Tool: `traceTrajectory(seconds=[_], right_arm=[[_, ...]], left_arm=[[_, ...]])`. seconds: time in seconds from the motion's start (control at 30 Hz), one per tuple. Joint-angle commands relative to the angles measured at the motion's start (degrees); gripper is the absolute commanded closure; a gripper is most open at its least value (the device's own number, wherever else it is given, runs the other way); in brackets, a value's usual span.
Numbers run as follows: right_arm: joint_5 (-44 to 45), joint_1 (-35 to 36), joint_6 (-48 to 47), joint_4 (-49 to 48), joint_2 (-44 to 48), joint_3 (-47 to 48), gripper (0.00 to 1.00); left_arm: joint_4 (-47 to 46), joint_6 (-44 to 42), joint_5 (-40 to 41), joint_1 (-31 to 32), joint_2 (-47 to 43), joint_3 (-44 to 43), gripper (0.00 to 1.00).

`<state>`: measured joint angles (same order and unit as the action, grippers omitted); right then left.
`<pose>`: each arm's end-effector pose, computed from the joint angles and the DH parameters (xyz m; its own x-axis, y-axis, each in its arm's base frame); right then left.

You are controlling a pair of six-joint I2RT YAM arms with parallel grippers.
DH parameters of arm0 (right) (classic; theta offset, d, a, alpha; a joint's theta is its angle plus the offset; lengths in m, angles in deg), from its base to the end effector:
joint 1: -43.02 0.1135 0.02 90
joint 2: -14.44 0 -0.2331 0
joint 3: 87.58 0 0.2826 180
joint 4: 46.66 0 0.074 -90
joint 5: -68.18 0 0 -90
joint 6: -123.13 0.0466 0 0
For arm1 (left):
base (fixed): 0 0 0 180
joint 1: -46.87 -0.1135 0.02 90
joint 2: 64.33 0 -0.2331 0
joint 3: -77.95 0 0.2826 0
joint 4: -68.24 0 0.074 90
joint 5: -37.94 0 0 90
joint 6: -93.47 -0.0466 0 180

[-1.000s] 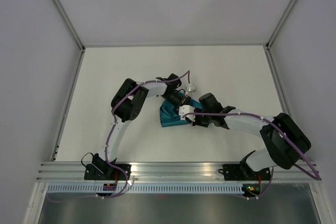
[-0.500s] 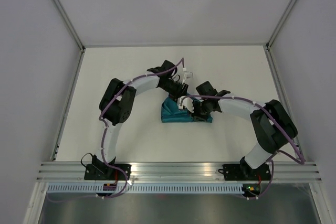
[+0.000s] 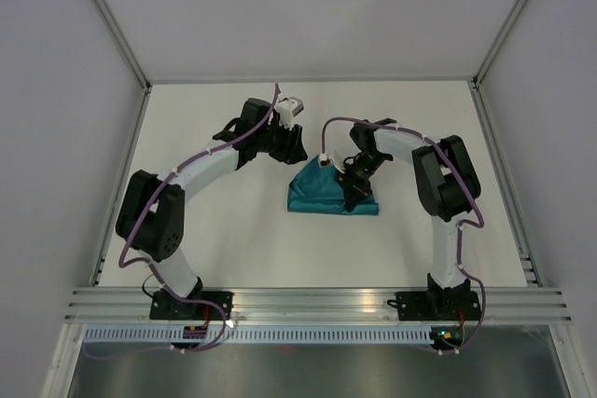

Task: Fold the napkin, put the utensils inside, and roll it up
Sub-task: Roll the napkin with the utensil

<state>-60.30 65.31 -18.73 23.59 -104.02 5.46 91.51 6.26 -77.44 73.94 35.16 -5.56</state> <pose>0.3364 0.1692 0.0872 -0.3798 -0.8211 -0.4260 -0.8724 0.1649 0.4601 0.3649 -0.2089 0.1922 -0.5971 0.2558 -0.7603 0.6785 0.6667 -0.3086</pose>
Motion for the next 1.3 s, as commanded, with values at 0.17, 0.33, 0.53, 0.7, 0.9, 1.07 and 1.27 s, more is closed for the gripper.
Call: traceTrajectory(seconds=[0.17,0.33,0.53,0.7,0.9,1.07,1.27], right_arm=[[-1.07,-3.03,-3.61,14.07,-14.87,14.05,0.85],[-1.07,-3.74,-4.56,16.53,-19.18,18.62,0.85],[-0.19,-4.00,-4.66,18.12,-22.52,21.53,0.85],[0.42,-4.09,-4.75,18.03,-23.23,21.88,0.85],[0.42,-4.35,-4.83,18.29,-24.28,22.32,0.85],[0.42,-4.44,-4.92,18.47,-24.90,22.67,0.85],[0.60,-4.35,-4.75,18.56,-25.42,23.03,0.85]], left_arm=[[-14.78,-4.70,14.39,6.58,-11.93,12.61,0.50],[-19.69,-15.50,22.39,17.99,-12.73,18.68,0.47],[-20.23,-22.46,25.12,26.44,-6.95,19.48,0.42],[-20.23,-26.33,27.85,29.97,-2.63,18.34,0.41],[-22.25,-28.45,29.25,30.50,2.03,17.28,0.42],[-23.57,-29.15,31.62,30.41,5.98,15.96,0.42],[-23.75,-30.03,32.33,30.41,8.18,15.69,0.44]])
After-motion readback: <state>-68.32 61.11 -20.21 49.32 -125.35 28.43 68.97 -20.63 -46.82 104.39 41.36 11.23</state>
